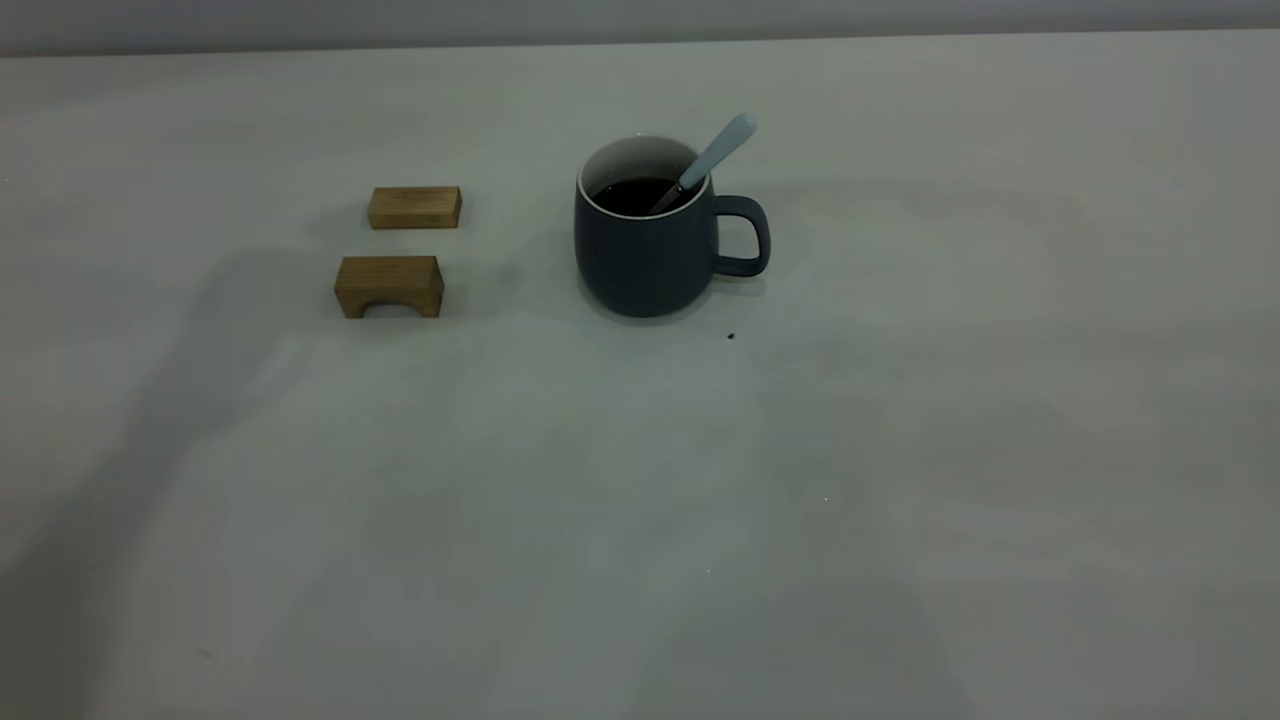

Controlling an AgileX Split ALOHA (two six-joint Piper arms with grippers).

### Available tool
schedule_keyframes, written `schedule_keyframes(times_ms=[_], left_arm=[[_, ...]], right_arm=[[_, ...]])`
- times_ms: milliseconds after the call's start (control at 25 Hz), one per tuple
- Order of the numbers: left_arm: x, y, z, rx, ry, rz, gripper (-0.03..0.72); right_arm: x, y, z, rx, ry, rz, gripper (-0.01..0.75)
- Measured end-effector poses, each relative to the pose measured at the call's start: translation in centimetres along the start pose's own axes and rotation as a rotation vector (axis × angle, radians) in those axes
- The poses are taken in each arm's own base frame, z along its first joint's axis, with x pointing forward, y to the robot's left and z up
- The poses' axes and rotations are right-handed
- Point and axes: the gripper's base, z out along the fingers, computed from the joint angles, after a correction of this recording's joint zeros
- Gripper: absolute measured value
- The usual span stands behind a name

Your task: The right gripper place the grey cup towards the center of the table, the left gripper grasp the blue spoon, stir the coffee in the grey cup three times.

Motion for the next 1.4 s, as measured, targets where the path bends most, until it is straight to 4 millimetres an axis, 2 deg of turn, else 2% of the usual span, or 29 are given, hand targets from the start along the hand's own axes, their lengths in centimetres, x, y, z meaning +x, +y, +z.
schedule_keyframes(times_ms=[120,280,400,520,680,1000,1200,1400], left_arm=[[2.2,0.7,-6.4,-0.165,-0.136,0.258,0.446],[6.4,0.9,-13.8,-0.255,-0.324,0.446,0.446],[10.5,1.5,-17.3,-0.277,-0.414,0.495,0.446],[14.4,2.6,-19.0,-0.291,-0.467,0.502,0.446],[19.0,4.5,-18.5,-0.291,-0.466,0.502,0.445],[27.6,9.6,-12.0,-0.273,-0.365,0.473,0.446],[32.2,12.7,-9.4,-0.286,-0.477,0.376,0.446],[35.4,14.1,-7.8,-0.301,-0.614,0.327,0.446]], right_arm=[[0.0,0.0,0.0,0.0,0.0,0.0,0.592],[0.0,0.0,0.0,0.0,0.0,0.0,0.592],[0.0,0.0,0.0,0.0,0.0,0.0,0.592],[0.0,0.0,0.0,0.0,0.0,0.0,0.592],[0.0,0.0,0.0,0.0,0.0,0.0,0.592],[0.0,0.0,0.0,0.0,0.0,0.0,0.592],[0.0,0.0,0.0,0.0,0.0,0.0,0.592],[0.0,0.0,0.0,0.0,0.0,0.0,0.592]])
